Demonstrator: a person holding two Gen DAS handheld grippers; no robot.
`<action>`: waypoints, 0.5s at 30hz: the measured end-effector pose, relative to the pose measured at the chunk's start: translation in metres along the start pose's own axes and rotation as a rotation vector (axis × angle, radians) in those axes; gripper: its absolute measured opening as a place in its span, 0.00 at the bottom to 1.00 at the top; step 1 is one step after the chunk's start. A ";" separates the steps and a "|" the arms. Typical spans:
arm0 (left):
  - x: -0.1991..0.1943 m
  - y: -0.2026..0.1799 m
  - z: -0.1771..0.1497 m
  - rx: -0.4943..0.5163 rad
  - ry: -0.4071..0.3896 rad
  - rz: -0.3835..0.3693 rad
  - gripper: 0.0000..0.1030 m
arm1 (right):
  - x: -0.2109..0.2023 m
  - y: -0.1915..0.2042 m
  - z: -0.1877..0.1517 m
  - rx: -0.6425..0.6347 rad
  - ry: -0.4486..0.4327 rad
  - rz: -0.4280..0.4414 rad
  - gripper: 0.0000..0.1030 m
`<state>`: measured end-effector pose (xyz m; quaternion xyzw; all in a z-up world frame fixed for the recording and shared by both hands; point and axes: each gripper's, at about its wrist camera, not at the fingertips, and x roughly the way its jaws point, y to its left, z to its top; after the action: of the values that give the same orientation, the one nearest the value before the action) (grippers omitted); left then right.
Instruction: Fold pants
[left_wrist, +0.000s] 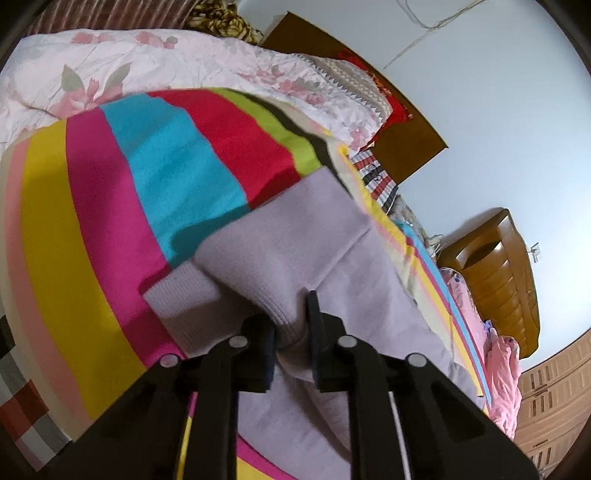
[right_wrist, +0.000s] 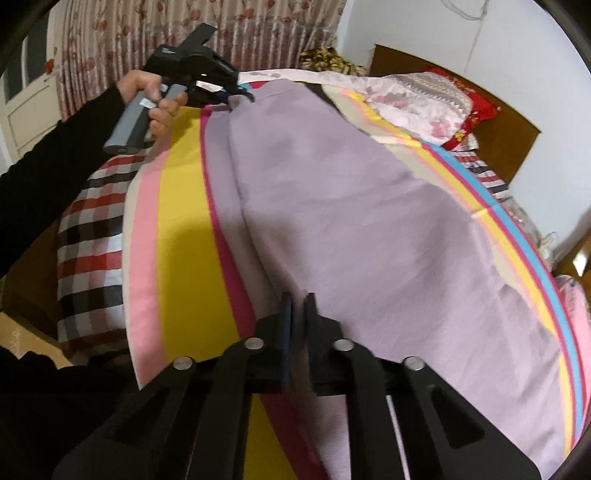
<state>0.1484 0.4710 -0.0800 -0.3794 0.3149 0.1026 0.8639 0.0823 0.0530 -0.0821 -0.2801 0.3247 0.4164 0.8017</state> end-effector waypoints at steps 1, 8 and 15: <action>-0.007 -0.006 0.002 0.029 -0.021 -0.004 0.11 | -0.003 -0.003 0.001 0.012 -0.011 0.005 0.05; -0.052 -0.031 0.013 0.146 -0.093 0.020 0.11 | -0.046 -0.026 0.016 0.054 -0.098 0.066 0.05; -0.004 0.014 -0.006 0.135 -0.003 0.079 0.13 | -0.003 -0.007 -0.003 0.046 0.008 0.107 0.04</action>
<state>0.1366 0.4767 -0.0894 -0.3073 0.3344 0.1158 0.8834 0.0863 0.0458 -0.0806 -0.2455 0.3518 0.4502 0.7831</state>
